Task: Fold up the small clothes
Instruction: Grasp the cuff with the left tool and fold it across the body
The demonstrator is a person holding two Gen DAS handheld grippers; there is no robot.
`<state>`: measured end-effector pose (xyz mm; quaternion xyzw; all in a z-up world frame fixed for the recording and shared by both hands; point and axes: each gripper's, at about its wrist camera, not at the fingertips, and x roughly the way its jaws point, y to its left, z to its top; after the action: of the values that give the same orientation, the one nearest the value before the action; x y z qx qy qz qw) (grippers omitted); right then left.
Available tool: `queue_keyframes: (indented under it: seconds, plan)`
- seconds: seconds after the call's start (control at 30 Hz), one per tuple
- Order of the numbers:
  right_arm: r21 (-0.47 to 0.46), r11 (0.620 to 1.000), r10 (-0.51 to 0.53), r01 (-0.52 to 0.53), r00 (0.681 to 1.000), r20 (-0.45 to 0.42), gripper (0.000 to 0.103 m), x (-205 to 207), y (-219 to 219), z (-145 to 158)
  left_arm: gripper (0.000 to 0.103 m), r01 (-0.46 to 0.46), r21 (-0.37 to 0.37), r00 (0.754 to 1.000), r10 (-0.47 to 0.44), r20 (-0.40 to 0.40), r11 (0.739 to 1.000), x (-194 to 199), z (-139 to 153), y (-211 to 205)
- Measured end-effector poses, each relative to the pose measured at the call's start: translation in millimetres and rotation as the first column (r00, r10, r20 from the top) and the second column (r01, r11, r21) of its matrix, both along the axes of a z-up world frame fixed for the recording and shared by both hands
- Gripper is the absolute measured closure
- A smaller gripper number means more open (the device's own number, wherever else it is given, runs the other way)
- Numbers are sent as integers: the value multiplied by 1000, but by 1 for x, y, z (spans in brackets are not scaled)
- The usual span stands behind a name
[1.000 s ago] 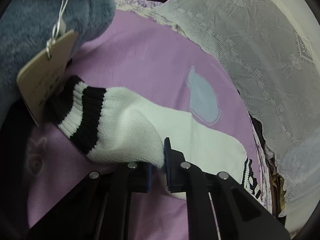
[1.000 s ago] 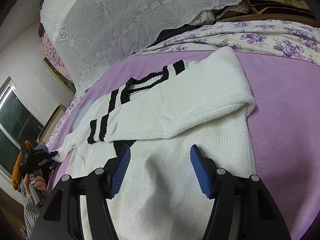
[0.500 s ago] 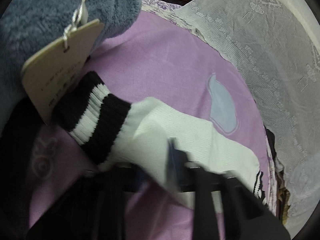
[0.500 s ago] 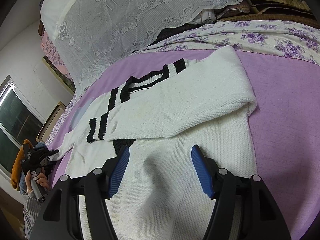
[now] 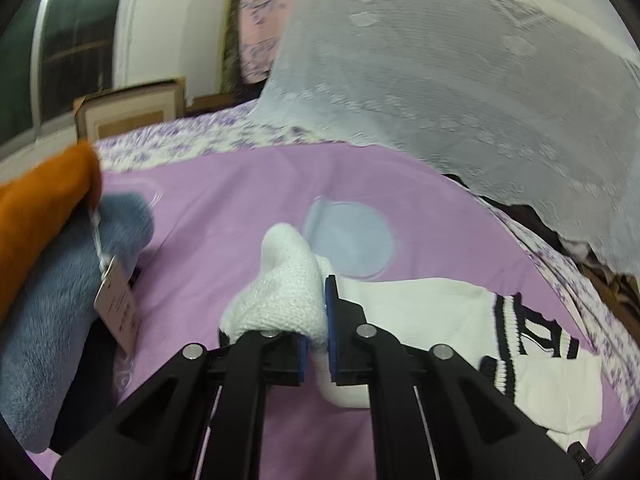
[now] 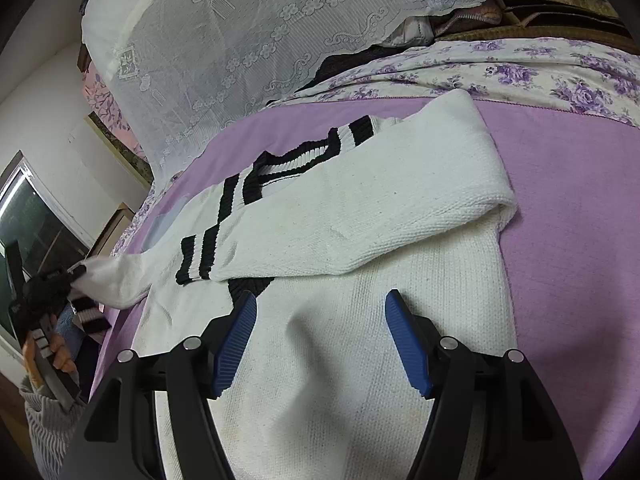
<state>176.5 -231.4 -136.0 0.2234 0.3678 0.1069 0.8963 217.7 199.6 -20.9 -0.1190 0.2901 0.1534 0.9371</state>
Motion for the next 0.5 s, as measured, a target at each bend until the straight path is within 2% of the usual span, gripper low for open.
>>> queue_keyframes:
  seconds: [0.27, 0.37, 0.5]
  plan:
    - [33, 999, -17, 17, 1000, 4, 36, -2, -8, 4, 97, 76, 45, 997, -76, -4, 996, 4, 14, -46]
    - [92, 994, -57, 55, 998, 19, 36, -4, -28, 13, 97, 109, 60, 994, -109, -4, 992, 3, 18, -65]
    - [79, 986, -153, 150, 988, 31, 36, -2, -59, 19, 97, 150, 94, 989, -150, -1, 984, 6, 26, -95]
